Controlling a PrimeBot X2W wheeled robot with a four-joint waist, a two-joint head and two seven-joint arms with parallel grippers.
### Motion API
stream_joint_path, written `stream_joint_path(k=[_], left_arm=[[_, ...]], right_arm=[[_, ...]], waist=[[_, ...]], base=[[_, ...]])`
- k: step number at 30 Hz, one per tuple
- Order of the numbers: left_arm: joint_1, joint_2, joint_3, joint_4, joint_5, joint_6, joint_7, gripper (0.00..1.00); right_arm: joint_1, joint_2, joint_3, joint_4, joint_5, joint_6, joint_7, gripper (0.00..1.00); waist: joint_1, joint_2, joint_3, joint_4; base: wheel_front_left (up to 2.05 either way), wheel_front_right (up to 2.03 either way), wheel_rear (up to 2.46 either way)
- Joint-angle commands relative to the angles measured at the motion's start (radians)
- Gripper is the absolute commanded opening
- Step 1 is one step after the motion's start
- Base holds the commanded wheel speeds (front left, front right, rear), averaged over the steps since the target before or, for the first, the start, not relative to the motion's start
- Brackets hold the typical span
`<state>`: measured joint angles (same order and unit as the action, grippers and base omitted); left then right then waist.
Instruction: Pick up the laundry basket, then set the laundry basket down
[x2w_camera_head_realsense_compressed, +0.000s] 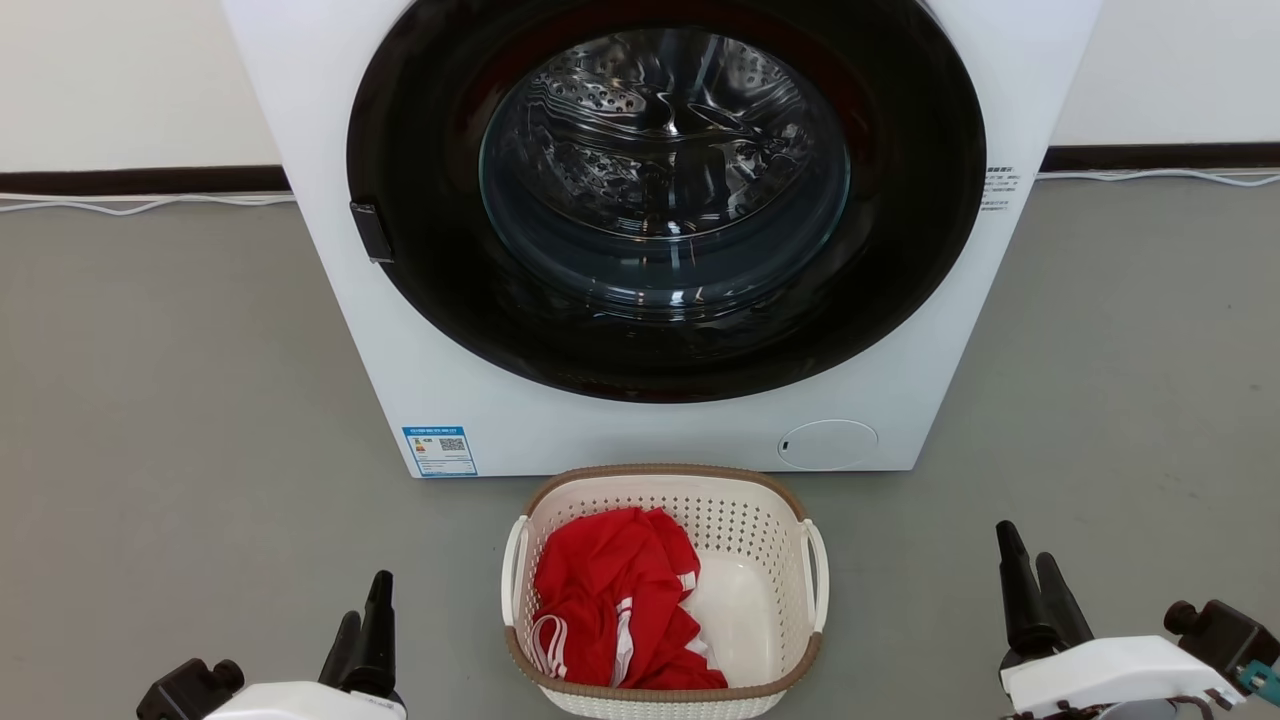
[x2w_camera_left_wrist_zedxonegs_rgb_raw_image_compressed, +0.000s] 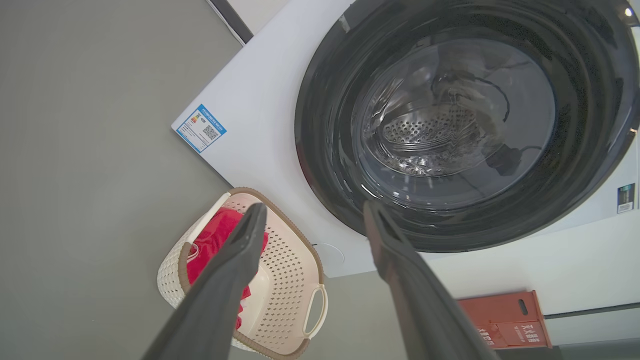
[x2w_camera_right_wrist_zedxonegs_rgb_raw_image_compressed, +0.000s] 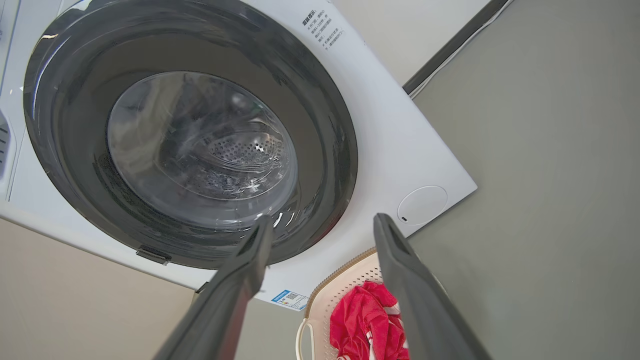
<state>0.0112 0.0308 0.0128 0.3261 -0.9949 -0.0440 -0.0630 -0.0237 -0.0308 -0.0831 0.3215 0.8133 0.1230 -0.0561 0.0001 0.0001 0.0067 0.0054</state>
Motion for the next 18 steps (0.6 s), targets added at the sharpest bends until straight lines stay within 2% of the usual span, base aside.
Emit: stream_joint_path(k=[1, 18], left_arm=[[-0.024, 0.008, 0.011, -0.030, 0.019, 0.005, -0.007, 1.00], [-0.020, 0.011, -0.006, -0.039, 0.209, 0.033, -0.060, 1.00]], right_arm=[[-0.030, -0.012, 0.016, -0.028, -0.024, 0.004, -0.014, 1.00], [-0.028, -0.014, 0.036, -0.025, -0.262, 0.005, -0.067, 1.00]], waist=[[0.0000, -0.0001, 0.000, 0.000], [0.0000, -0.0001, -0.001, 0.010]], base=[[0.00, 0.00, 0.00], [0.00, 0.00, 0.00]])
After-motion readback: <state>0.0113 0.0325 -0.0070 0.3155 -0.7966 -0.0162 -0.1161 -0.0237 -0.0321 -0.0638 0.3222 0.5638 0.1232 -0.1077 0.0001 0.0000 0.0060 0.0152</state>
